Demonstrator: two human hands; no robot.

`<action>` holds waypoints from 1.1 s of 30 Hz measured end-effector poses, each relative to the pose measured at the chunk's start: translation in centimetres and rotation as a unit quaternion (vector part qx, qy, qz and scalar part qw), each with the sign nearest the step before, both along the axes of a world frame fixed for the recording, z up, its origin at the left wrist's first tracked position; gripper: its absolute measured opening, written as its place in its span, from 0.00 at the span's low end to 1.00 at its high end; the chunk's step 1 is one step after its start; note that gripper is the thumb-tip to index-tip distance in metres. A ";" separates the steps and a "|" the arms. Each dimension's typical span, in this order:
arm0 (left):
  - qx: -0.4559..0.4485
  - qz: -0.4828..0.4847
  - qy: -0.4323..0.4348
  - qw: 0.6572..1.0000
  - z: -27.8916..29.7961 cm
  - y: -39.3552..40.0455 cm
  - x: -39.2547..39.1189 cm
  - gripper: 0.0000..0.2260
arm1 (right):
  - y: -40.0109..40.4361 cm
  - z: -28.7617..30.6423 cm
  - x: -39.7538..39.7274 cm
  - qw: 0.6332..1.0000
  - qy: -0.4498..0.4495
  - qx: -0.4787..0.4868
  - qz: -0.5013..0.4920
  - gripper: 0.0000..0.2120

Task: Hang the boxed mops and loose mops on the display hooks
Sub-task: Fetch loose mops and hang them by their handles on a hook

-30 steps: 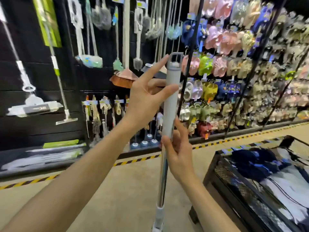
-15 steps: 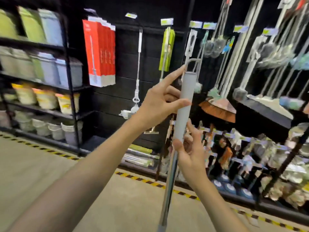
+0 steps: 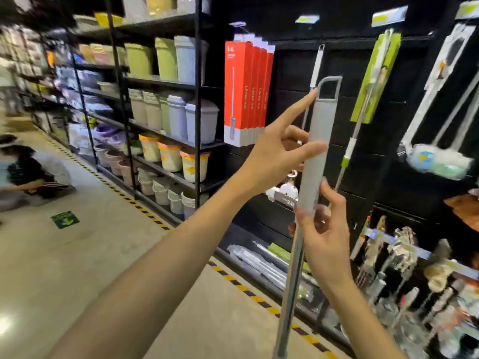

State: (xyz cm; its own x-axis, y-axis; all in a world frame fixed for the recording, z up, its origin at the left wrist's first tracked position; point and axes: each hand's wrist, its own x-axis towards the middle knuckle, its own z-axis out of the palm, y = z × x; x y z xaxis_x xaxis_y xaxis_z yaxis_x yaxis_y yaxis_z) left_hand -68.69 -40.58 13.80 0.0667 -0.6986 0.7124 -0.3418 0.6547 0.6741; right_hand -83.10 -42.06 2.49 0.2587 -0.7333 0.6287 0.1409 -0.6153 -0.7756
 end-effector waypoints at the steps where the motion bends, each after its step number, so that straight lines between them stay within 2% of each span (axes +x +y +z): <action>1: -0.005 0.010 -0.001 1.000 0.1 -1.0 0.9 0.37 | -1.2 0.1 0.9 1.000 0.006 -0.003 0.006 0.27; 12: -0.044 0.049 0.002 0.998 0.0 -15.3 12.0 0.36 | -16.8 0.2 12.3 0.999 0.030 -0.008 0.012 0.29; 20: -0.053 0.011 -0.014 0.998 3.1 -28.8 19.7 0.35 | -28.8 3.1 19.8 1.000 0.001 -0.022 -0.016 0.30; 33: -0.067 -0.054 -0.021 0.996 7.0 -47.3 27.2 0.34 | -46.7 6.8 27.5 0.999 -0.018 -0.023 -0.034 0.28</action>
State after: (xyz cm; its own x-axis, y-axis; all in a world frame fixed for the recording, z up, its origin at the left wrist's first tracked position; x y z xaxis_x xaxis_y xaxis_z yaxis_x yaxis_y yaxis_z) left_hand -41.47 -87.85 20.80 -0.0355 -0.5992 0.7998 -0.2906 0.7720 0.5654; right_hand -55.62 -88.72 9.30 0.1856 -0.7184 0.6704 0.1244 -0.6596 -0.7413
